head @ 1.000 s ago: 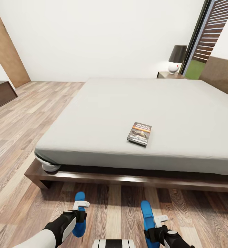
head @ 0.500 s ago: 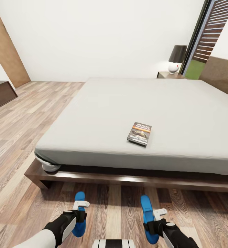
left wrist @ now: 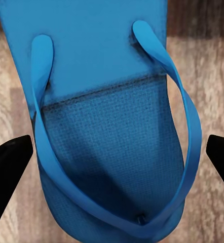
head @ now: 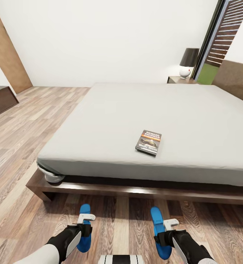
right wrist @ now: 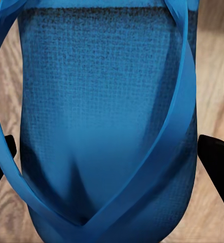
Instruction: In the bedroom, move the book from the bed onto either nightstand, and place the two sandals side by side next to the bed.
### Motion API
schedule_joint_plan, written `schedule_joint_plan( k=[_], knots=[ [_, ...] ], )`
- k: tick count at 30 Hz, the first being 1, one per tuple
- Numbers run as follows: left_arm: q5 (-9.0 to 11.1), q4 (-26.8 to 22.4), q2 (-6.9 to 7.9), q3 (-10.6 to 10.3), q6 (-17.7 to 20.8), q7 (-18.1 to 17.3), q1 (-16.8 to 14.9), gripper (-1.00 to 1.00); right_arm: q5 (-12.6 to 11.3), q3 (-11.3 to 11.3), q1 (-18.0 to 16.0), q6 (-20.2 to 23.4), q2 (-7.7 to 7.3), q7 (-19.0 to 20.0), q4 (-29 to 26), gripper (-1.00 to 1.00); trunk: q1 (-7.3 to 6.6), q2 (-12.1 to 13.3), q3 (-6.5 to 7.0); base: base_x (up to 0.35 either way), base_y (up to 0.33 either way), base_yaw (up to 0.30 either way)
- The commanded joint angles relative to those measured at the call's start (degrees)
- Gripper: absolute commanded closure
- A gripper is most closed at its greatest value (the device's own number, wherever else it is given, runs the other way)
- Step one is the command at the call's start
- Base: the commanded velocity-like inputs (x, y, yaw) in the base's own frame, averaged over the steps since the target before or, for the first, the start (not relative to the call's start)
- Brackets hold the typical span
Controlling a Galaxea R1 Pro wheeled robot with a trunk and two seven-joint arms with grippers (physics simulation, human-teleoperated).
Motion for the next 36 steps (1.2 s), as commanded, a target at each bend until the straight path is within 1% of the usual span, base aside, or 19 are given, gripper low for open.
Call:
schedule_joint_plan(
  k=[1,9,10,14,15,19,22,27,30,31,36],
  knots=[
    [0.6,-0.1,0.04,-0.5,0.3,0.4,0.0,1.00,0.6,-0.1,0.0,0.6,-0.01,0.4,-0.3,1.00,-0.01,0.0,-0.04,0.000,0.000,0.000],
    [0.6,-0.1,0.06,-0.5,0.3,0.4,0.0,1.00,0.7,0.0,-0.4,1.9,-0.08,0.4,-1.0,1.00,-0.01,0.0,-0.04,0.000,0.000,0.000],
    [0.6,-0.1,0.06,-0.5,0.3,0.4,0.0,1.00,0.7,0.0,-0.6,2.5,-0.09,0.4,-1.0,1.00,-0.01,0.0,-0.04,0.000,0.000,0.000],
    [0.6,-0.1,0.02,-0.5,0.3,0.4,0.0,1.00,0.9,0.0,-1.2,6.6,-0.09,0.3,-1.0,1.00,-0.01,0.0,-0.04,0.000,0.000,0.000],
    [0.6,-0.1,0.02,-0.5,0.3,0.4,0.0,1.00,0.9,0.0,-1.9,9.2,-0.09,0.3,-1.0,1.00,-0.01,0.0,-0.04,0.000,0.000,0.000],
    [0.6,-0.1,0.00,-0.5,0.3,0.4,0.0,1.00,1.0,0.0,-3.3,13.2,-0.09,0.3,-1.0,1.00,-0.01,0.0,-0.04,0.000,0.000,0.000],
    [0.6,-0.1,-0.01,-0.4,0.3,0.4,0.0,1.00,1.0,0.0,-3.7,14.3,-0.09,0.3,-1.0,1.00,-0.01,0.0,-0.04,0.000,0.000,0.000],
    [0.6,-0.1,-0.02,-0.4,0.3,0.4,0.0,1.00,0.9,-0.1,-3.9,15.0,-0.09,0.4,-1.0,1.00,-0.01,0.0,-0.04,0.000,0.000,0.000],
    [0.6,-0.1,-0.02,-0.5,0.3,0.4,0.0,1.00,0.9,-0.1,-4.0,15.2,-0.06,0.4,-1.0,1.00,0.07,-0.1,-0.71,0.000,0.000,0.000],
    [0.6,-0.1,-0.01,-0.4,0.3,0.3,0.0,1.00,0.9,-0.1,-4.0,15.9,-0.04,0.4,-1.0,1.00,0.09,-0.1,-0.93,0.000,0.000,0.000],
    [0.6,-0.1,0.01,-0.5,0.3,0.3,0.0,1.00,1.0,-0.1,-4.5,18.9,-0.03,0.4,-1.0,1.00,0.09,-0.1,-0.93,0.000,0.000,0.000]
  ],
)
